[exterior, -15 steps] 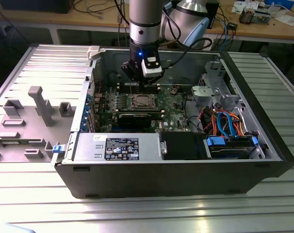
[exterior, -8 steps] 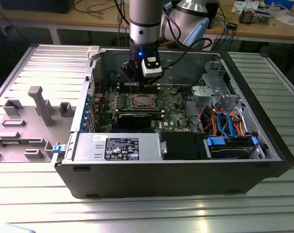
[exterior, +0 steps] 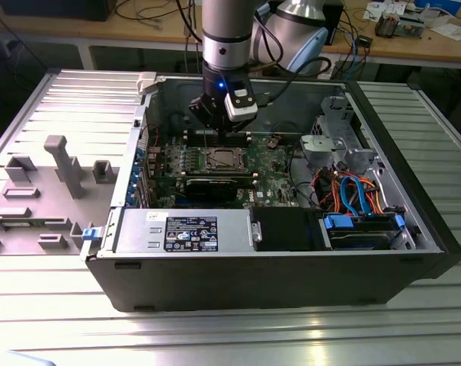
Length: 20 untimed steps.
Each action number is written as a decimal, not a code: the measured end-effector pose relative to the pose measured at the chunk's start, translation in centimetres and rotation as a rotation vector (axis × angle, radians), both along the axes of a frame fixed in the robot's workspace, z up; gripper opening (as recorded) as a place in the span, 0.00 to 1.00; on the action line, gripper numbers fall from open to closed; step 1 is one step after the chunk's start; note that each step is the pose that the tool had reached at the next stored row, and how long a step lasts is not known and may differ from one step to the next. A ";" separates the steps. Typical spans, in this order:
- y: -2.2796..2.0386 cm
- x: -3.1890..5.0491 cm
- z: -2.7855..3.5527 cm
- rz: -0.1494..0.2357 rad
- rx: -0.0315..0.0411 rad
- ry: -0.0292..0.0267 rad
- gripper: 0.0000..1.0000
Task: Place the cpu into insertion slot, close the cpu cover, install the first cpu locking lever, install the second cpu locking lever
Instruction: 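Install the first cpu locking lever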
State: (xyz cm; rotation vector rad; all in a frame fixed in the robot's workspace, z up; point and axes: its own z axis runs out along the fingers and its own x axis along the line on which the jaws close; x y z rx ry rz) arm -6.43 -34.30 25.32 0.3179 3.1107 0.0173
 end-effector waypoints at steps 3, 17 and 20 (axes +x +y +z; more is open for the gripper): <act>0.00 -0.53 -0.02 0.004 0.0001 -0.0021 0.11; -0.02 -0.71 -0.12 0.129 0.0000 -0.0053 0.11; -0.02 -1.01 -0.12 0.131 -0.0001 -0.0068 0.11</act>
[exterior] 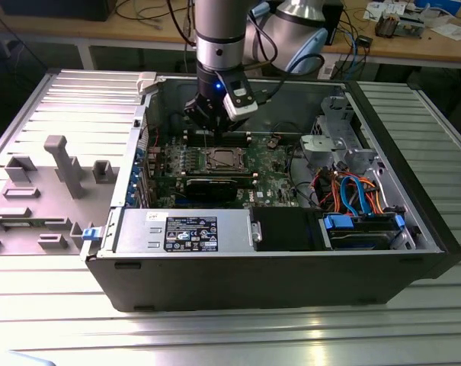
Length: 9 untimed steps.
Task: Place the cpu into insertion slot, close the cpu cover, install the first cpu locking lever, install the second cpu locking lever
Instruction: 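Install the first cpu locking lever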
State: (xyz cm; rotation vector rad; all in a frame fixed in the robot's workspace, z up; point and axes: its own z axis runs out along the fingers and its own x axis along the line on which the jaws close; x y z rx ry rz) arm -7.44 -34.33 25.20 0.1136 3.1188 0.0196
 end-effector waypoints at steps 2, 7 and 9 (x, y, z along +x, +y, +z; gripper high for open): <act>0.00 -0.32 0.00 0.001 0.0000 -0.0015 0.11; 0.00 -0.91 0.00 0.001 0.0000 -0.0028 0.11; 0.00 -1.22 0.00 0.001 -0.0001 -0.0036 0.11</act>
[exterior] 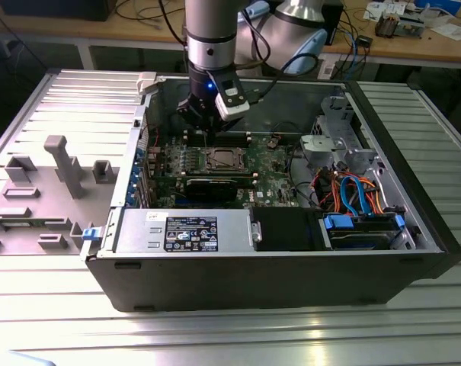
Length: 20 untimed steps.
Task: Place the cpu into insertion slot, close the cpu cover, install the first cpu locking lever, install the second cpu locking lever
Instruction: 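Install the first cpu locking lever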
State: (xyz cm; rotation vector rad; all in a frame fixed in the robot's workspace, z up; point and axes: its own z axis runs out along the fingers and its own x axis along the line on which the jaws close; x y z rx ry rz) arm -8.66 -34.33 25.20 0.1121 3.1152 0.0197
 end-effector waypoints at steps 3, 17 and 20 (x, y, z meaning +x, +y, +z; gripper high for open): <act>0.00 -0.32 -0.01 0.000 0.0002 -0.0008 0.11; 0.01 -2.08 -0.02 0.028 0.0002 -0.0014 0.11; 0.00 -2.09 -0.03 0.080 0.0001 -0.0012 0.11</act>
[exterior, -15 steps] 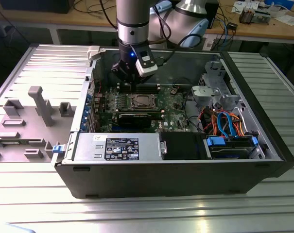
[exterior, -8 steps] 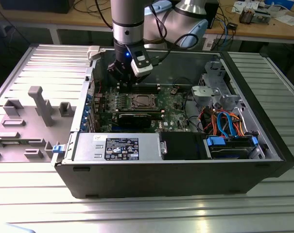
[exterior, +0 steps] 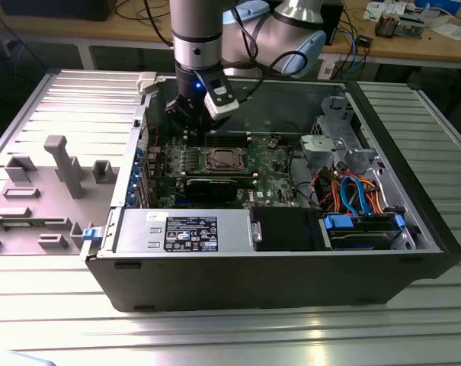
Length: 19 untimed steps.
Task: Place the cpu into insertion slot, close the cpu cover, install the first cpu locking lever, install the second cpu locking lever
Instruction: 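Install the first cpu locking lever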
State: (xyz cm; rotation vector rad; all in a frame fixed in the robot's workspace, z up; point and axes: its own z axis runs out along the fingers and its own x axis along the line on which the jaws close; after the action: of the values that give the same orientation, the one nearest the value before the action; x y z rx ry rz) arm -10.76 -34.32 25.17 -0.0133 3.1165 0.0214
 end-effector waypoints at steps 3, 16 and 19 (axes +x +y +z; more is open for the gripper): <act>-0.01 -0.15 -0.01 0.015 0.0001 -0.0001 0.11; 1.09 -0.81 0.41 0.015 0.0001 0.0001 0.11; 1.44 -0.85 0.41 0.015 0.0003 -0.0001 0.11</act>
State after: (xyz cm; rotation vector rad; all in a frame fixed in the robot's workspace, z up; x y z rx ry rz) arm -11.61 -32.89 25.58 -0.0371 3.1163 0.0222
